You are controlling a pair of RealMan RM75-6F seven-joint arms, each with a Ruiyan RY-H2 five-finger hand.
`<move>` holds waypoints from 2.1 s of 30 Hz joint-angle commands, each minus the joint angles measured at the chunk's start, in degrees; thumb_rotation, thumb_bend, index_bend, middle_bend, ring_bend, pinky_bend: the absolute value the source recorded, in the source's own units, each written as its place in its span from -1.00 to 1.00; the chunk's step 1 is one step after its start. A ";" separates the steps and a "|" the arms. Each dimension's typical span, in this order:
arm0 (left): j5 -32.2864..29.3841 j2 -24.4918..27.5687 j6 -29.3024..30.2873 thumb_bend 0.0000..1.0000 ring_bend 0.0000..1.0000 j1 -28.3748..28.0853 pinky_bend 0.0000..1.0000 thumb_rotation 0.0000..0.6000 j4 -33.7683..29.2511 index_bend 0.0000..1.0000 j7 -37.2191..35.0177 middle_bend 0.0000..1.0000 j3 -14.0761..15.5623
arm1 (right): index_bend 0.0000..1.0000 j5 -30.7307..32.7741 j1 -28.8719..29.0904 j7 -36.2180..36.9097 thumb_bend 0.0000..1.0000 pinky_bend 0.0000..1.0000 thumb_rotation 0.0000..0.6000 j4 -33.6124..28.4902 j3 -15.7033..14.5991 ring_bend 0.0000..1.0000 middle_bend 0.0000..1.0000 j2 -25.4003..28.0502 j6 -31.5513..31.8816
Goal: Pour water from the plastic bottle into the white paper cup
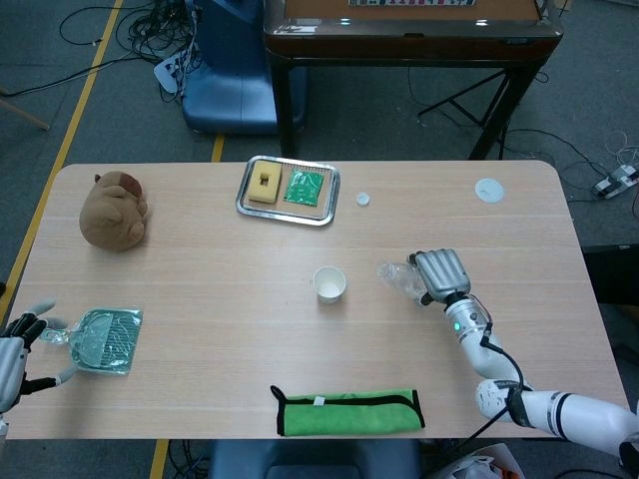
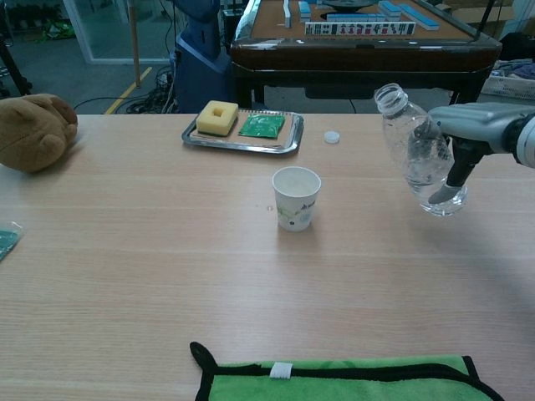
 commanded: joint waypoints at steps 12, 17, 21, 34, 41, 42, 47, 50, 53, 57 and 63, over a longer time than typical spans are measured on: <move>-0.33 0.63 0.14 -0.86 -0.46 0.14 -0.01 1.00 -0.50 -0.24 -0.81 -0.62 -0.31 | 0.16 11.53 6.16 -13.07 -0.62 -0.06 1.00 -3.59 -2.00 -0.06 0.17 0.46 3.76; -0.37 0.72 0.05 -0.86 -0.46 0.13 -0.01 1.00 -0.55 -0.24 -0.89 -0.62 -0.32 | 0.17 15.57 7.68 -16.34 -0.61 -0.06 1.00 -4.28 -2.73 -0.06 0.18 1.10 5.24; -0.43 0.76 0.02 -0.86 -0.46 0.12 -0.01 1.00 -0.59 -0.24 -0.95 -0.62 -0.38 | 0.19 18.02 8.67 -18.30 -0.61 -0.04 1.00 -4.31 -3.30 -0.04 0.20 1.33 6.14; -0.64 0.88 -0.04 -0.86 -0.46 0.12 -0.01 1.00 -0.63 -0.24 -1.24 -0.62 -0.52 | 0.20 24.96 12.63 -25.67 -0.58 -0.04 1.00 -4.89 -5.18 -0.03 0.21 0.67 8.56; -0.62 1.03 0.08 -0.86 -0.46 0.19 -0.01 1.00 -0.76 -0.24 -1.28 -0.62 -0.56 | 0.20 29.19 15.11 -29.44 -0.58 -0.04 1.00 -4.45 -5.14 -0.03 0.21 -0.62 9.97; -0.60 1.06 0.09 -0.86 -0.46 0.19 -0.01 1.00 -0.77 -0.24 -1.29 -0.62 -0.56 | 0.20 29.65 15.47 -29.90 -0.57 -0.04 1.00 -4.29 -5.11 -0.03 0.21 -0.87 10.11; -0.51 1.14 0.03 -0.86 -0.46 0.16 -0.01 1.00 -0.87 -0.24 -1.20 -0.62 -0.53 | 0.20 31.60 16.91 -31.70 -0.57 -0.04 1.00 -3.86 -4.87 -0.03 0.21 -1.85 10.60; -0.48 1.19 0.05 -0.86 -0.46 0.17 -0.01 1.00 -0.95 -0.24 -1.20 -0.62 -0.52 | 0.20 32.88 17.92 -33.14 -0.57 -0.04 1.00 -3.76 -4.74 -0.03 0.21 -2.42 11.13; -0.45 1.25 0.07 -0.86 -0.46 0.17 -0.01 1.00 -1.03 -0.24 -1.24 -0.62 -0.53 | 0.20 34.14 18.91 -34.56 -0.57 -0.04 1.00 -3.77 -4.53 -0.03 0.21 -2.91 11.71; -0.40 1.30 0.15 -0.86 -0.46 0.20 -0.01 1.00 -1.12 -0.24 -1.19 -0.62 -0.52 | 0.20 35.76 20.20 -36.55 -0.57 -0.04 1.00 -3.90 -4.37 -0.03 0.21 -3.47 12.37; -0.36 1.41 0.32 -0.86 -0.46 0.29 -0.01 1.00 -1.24 -0.24 -1.24 -0.62 -0.55 | 0.20 38.62 22.28 -39.85 -0.56 -0.03 1.00 -3.59 -3.88 -0.03 0.21 -4.48 13.60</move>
